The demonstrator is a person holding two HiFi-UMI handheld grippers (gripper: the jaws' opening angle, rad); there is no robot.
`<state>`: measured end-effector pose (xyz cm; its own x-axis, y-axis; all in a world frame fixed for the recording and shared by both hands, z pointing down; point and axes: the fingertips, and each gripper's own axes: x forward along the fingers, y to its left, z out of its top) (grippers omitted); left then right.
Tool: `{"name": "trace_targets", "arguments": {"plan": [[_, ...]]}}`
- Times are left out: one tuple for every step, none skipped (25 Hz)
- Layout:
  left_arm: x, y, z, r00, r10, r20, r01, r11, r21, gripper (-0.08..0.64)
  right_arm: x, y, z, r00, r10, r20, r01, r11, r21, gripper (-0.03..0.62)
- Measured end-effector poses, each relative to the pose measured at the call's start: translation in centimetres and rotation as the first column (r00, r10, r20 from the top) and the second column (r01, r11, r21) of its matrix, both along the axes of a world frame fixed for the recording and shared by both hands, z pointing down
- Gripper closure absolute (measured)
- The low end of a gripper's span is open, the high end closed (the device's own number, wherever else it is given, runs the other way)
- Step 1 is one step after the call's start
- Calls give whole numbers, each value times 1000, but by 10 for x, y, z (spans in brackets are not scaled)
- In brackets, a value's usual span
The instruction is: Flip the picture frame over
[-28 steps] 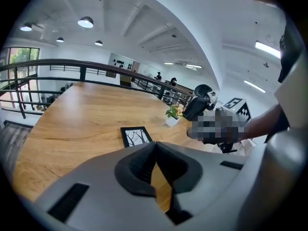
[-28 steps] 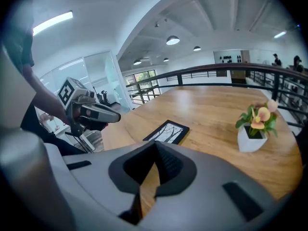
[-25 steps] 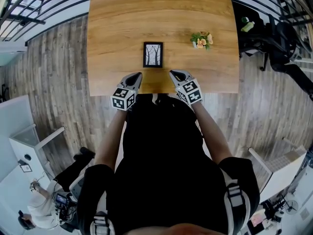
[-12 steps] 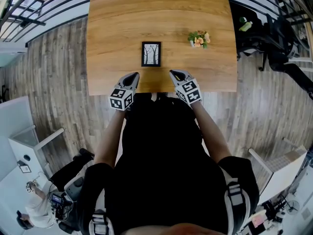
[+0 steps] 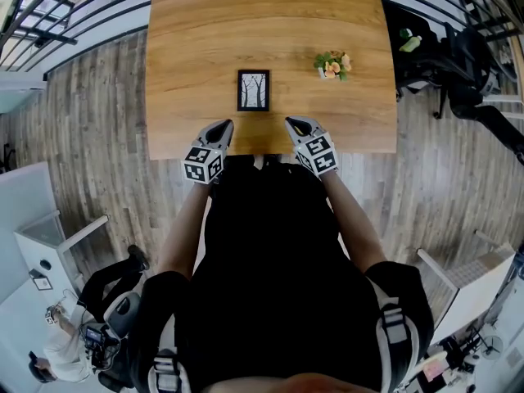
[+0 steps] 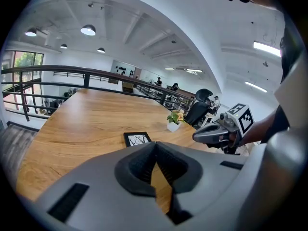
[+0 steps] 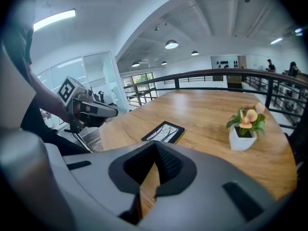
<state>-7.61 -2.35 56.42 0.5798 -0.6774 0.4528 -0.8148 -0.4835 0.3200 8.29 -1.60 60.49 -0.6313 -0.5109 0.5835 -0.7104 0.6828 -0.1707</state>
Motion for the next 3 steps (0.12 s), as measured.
{"name": "trace_targets", "arguments": {"plan": [[0,1,0,1000,1,0,-1,1000,0,538,0,1,0,1000,1,1,-1,1000,1,584],[0,2,0,1000,2,0,-2,1000,0,538,0,2,0,1000,2,1,-2,1000,1,584],[0,3,0,1000,3,1,-3,1000,-1,538,-1,3,0,1000,3,1,-3,1000,2,584]]}}
